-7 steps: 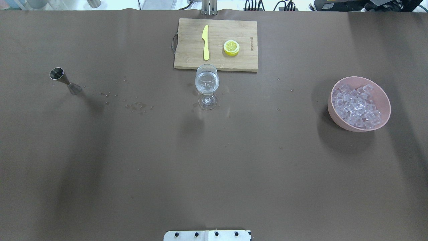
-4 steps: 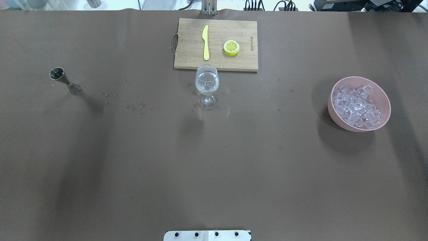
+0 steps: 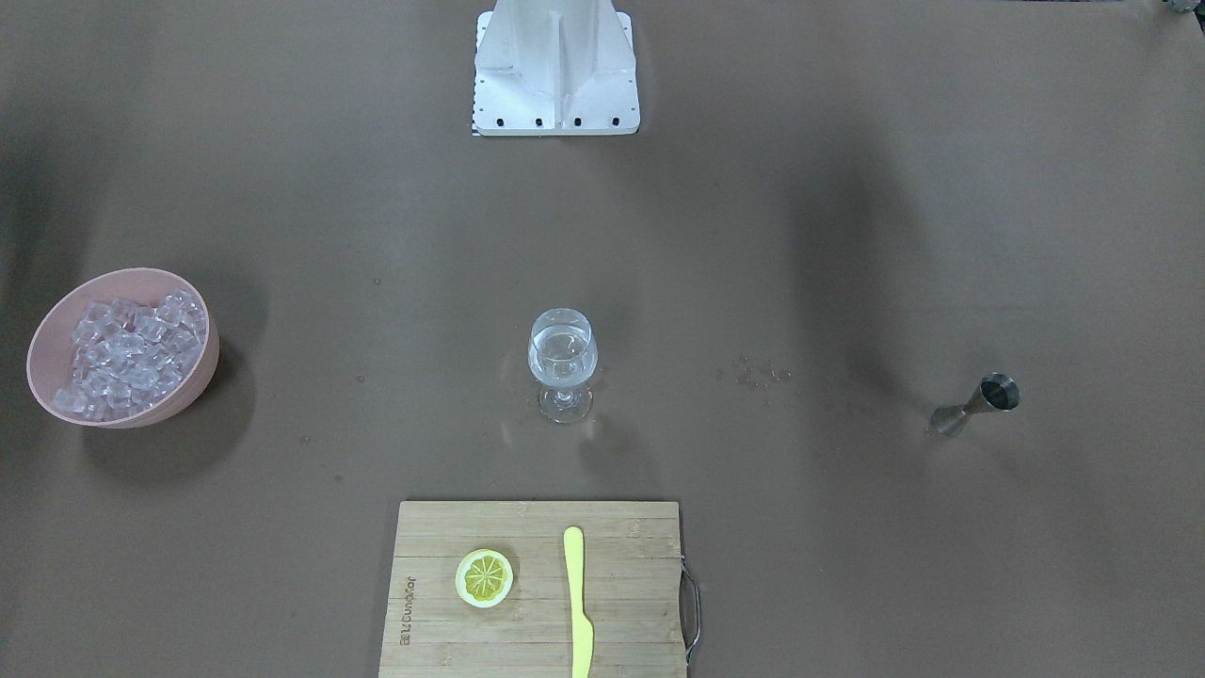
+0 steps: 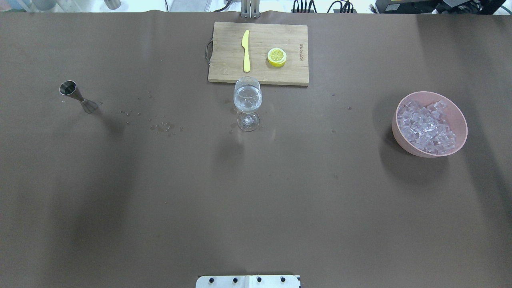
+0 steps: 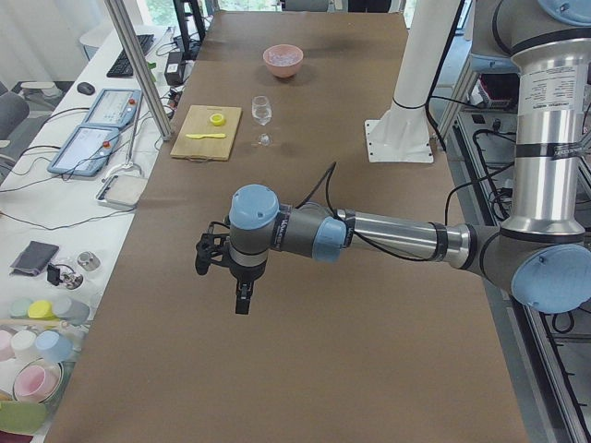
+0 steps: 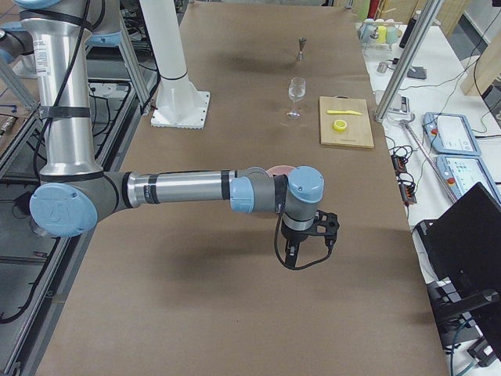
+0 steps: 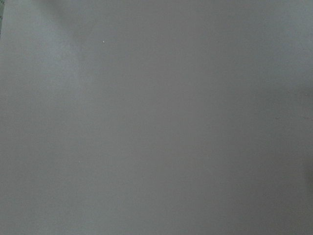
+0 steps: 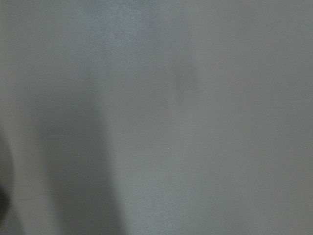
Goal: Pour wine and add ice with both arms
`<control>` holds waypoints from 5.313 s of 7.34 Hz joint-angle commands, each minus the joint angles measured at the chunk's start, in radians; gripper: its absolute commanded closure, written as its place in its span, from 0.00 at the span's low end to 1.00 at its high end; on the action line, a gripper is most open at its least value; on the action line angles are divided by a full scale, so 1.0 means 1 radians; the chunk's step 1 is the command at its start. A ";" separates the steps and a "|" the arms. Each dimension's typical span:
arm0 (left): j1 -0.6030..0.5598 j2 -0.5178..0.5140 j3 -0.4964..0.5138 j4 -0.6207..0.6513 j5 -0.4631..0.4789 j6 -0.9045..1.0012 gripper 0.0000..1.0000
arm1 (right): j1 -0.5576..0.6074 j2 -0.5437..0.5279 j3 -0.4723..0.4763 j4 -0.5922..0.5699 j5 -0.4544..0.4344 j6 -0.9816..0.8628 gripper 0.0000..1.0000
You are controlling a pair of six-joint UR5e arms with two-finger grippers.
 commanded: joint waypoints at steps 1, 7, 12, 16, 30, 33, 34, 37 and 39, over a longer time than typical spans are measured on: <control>0.056 -0.005 -0.090 0.001 -0.039 -0.201 0.02 | 0.000 -0.002 -0.004 0.000 0.046 0.002 0.00; 0.335 -0.048 -0.289 -0.003 0.202 -0.794 0.02 | -0.009 0.000 -0.001 0.003 0.007 0.002 0.00; 0.746 -0.051 -0.384 -0.008 0.737 -1.185 0.02 | -0.011 0.002 0.002 0.002 0.012 0.002 0.00; 0.900 -0.131 -0.245 -0.011 1.054 -1.328 0.02 | -0.014 0.003 -0.005 0.002 0.012 0.004 0.00; 1.015 -0.264 0.207 -0.103 1.429 -1.566 0.02 | -0.014 0.034 -0.033 0.000 0.013 0.010 0.00; 1.017 -0.298 0.273 -0.103 1.453 -1.566 0.02 | -0.014 0.037 -0.036 0.000 0.013 0.010 0.00; 1.018 -0.300 0.277 -0.102 1.470 -1.566 0.02 | -0.014 0.037 -0.036 0.000 0.013 0.010 0.00; 1.018 -0.295 0.288 -0.091 1.542 -1.571 0.02 | -0.014 0.037 -0.035 0.000 0.015 0.011 0.00; 1.020 -0.298 0.326 -0.091 1.561 -1.624 0.02 | -0.014 0.037 -0.036 0.000 0.015 0.011 0.00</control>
